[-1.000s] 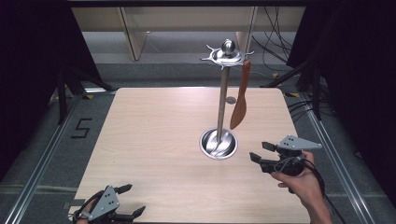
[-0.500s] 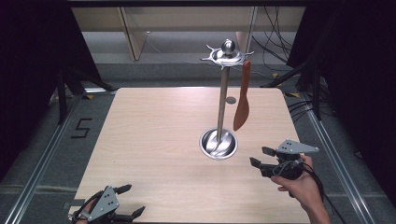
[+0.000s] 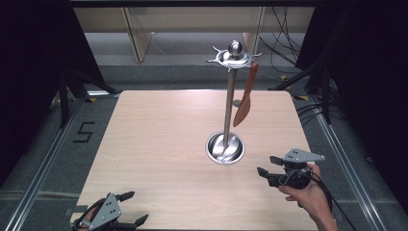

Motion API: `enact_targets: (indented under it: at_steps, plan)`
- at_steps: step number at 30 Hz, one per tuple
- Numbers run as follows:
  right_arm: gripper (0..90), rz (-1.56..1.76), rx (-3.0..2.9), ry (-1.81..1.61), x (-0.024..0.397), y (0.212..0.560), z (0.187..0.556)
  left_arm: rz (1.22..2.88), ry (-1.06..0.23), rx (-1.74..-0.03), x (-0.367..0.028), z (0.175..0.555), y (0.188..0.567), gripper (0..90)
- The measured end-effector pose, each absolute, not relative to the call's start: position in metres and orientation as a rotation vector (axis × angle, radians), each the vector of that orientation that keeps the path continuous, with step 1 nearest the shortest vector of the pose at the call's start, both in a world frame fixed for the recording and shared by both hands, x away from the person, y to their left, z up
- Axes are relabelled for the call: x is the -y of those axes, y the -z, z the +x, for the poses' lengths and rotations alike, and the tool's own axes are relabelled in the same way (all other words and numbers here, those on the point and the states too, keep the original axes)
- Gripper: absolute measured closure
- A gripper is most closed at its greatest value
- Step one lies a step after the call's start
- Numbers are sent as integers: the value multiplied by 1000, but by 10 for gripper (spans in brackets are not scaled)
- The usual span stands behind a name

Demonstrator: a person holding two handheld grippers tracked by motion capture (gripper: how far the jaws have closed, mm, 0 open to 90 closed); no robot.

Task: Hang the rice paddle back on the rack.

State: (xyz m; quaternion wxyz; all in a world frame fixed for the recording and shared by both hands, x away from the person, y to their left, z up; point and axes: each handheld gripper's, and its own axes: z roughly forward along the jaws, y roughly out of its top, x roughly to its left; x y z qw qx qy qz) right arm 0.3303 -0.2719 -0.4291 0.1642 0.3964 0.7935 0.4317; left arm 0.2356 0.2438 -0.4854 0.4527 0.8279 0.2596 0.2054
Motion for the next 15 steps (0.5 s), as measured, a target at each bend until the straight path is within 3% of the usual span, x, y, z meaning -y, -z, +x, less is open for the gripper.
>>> enact_targets:
  at_steps: [15]
  plan:
    - [337, 1165, -2282, -1193, 278, 437, 325, 2041, -495, -668, -244, 235, 487, 170]
